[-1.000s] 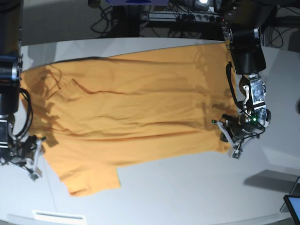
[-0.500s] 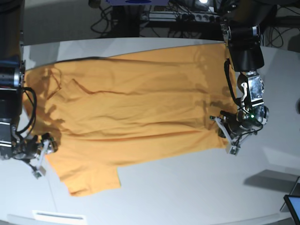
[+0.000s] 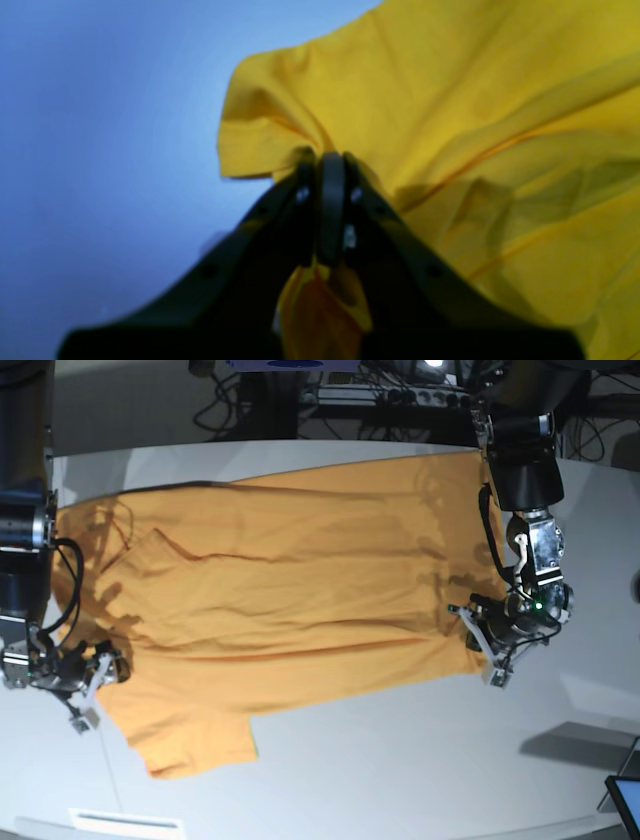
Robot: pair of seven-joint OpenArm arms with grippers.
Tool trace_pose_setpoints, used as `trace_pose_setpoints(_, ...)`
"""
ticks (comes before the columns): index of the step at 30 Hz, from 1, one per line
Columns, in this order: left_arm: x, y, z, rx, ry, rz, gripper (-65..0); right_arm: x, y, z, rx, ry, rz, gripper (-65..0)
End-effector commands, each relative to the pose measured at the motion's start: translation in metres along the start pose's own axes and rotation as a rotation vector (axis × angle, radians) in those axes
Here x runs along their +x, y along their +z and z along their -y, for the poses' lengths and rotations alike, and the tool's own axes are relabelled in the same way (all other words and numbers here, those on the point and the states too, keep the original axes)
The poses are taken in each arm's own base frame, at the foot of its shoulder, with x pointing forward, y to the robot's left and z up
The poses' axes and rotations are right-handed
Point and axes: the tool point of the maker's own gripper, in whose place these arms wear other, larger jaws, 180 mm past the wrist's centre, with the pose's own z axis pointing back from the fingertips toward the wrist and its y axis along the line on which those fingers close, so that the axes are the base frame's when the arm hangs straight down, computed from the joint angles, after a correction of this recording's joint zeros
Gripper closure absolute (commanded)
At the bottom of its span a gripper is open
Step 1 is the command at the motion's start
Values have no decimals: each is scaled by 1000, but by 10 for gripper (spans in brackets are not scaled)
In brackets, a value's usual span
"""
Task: Fold the T-shirt properly
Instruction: 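Close the right gripper on the side edge while the left holds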
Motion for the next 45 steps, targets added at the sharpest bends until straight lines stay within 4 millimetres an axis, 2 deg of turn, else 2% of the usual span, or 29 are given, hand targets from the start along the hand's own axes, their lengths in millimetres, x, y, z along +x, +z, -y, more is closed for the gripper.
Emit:
trace_pose_setpoints(1,20,7,-10,18,-12,55,0,24,12,14,-30,10,53,-354)
trace_pose_setpoints(5,20,7,-10,18,-12,55,0,22,19,25,-50,8,55,-354)
trace_pose_setpoints(17,15,8,-8,17,-16,49,0,42,29,34,-72,23,165,-357)
trace_pose_setpoints(26,10,12,-4,21,-32,51,0,16,16,31,-49,-49,175,-358)
trace_pose_setpoints(34,9,16,-5,29,-42,41,0,9,14,30,-45,-58,172,-358)
trace_pose_setpoints(37,7,16,-4,28,-42,38,0,-11,9,25,-38,-55,124,-348)
trace_pose_setpoints(39,7,16,-5,30,-40,39,0,-28,3,19,-28,-21,53,-273)
trace_pose_setpoints(40,7,17,-8,36,-28,42,0,-34,1,15,-22,-2,27,-196)
trace_pose_setpoints(42,5,19,-14,47,-6,46,0,-47,-2,11,-14,19,-18,-84)
trace_pose_setpoints(45,4,19,-14,47,0,45,0,-50,-3,9,-12,27,-40,-78)
